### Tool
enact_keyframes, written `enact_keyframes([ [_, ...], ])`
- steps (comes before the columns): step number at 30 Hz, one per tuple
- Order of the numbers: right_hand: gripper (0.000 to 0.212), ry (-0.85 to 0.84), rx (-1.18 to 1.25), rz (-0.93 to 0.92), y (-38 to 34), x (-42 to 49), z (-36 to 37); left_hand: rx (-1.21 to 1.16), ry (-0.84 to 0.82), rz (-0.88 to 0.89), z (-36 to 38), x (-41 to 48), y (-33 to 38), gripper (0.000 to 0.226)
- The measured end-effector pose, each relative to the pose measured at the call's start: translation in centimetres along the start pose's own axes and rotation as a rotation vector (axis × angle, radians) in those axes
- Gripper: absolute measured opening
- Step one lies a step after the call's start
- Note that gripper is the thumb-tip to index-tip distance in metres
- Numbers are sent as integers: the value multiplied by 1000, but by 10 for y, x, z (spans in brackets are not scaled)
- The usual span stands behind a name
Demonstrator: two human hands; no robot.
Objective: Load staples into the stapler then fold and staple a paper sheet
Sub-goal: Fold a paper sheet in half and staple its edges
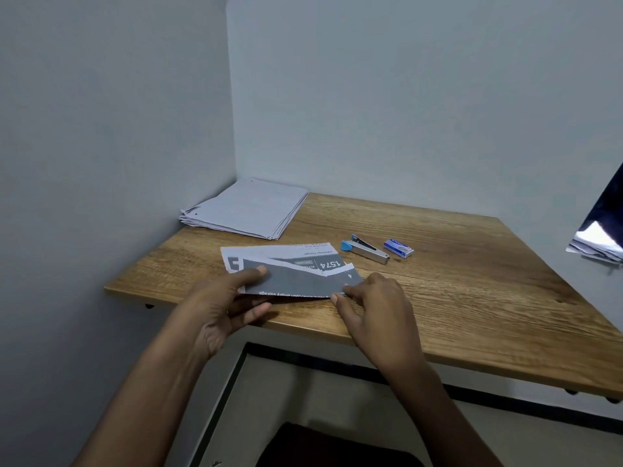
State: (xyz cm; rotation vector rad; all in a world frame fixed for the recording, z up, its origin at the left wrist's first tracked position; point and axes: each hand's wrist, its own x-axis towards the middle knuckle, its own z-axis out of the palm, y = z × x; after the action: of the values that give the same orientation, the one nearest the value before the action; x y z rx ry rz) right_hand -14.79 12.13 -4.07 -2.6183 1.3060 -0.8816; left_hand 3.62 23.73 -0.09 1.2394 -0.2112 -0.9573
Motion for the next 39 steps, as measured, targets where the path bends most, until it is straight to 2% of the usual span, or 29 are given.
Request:
enact_keyframes([
  [2, 34, -6, -7, -14, 2, 1, -1, 48, -45, -48, 3, 8, 3, 21],
  [7, 26, -47, 14, -39, 10, 16, -7, 56, -27, -69, 8, 26, 5, 21],
  [9, 22, -36, 123, 8, 15, 28, -13, 56, -46, -35, 9, 31, 8, 20],
  [11, 19, 67, 255, 66, 22, 45, -20, 68, -67, 9, 11, 37, 17, 19],
  [14, 15, 197, 277, 91, 35, 79, -25, 61, -101, 89, 16, 48, 34, 22],
  [16, 19, 142, 207, 104, 43, 102, -21, 43, -126, 150, 24, 56, 46, 24],
  [19, 40, -83, 39, 110, 46, 128, -9, -7, -166, 207, 42, 75, 61, 24],
  [22, 45, -229, -115, 94, 46, 147, 6, -100, -155, 187, 64, 101, 68, 22],
  [25, 38, -277, -160, 72, 48, 162, 14, -217, -160, 61, 84, 131, 68, 24],
  [29, 33, -260, -137, 56, 54, 169, 22, -221, -157, -48, 105, 172, 62, 20],
  [31, 27, -171, -13, 66, 57, 168, 25, -202, -152, -62, 113, 186, 54, 20],
  [34, 21, -22, 429, 169, 63, 172, 32, -194, -159, -7, 124, 202, 37, 30],
  [37, 21, -81, 993, 319, 62, 178, 40, -144, -251, 82, 126, 207, 22, 31],
  [39, 23, -157, 1241, 368, 58, 179, 46, -113, -304, 110, 126, 206, 18, 28],
])
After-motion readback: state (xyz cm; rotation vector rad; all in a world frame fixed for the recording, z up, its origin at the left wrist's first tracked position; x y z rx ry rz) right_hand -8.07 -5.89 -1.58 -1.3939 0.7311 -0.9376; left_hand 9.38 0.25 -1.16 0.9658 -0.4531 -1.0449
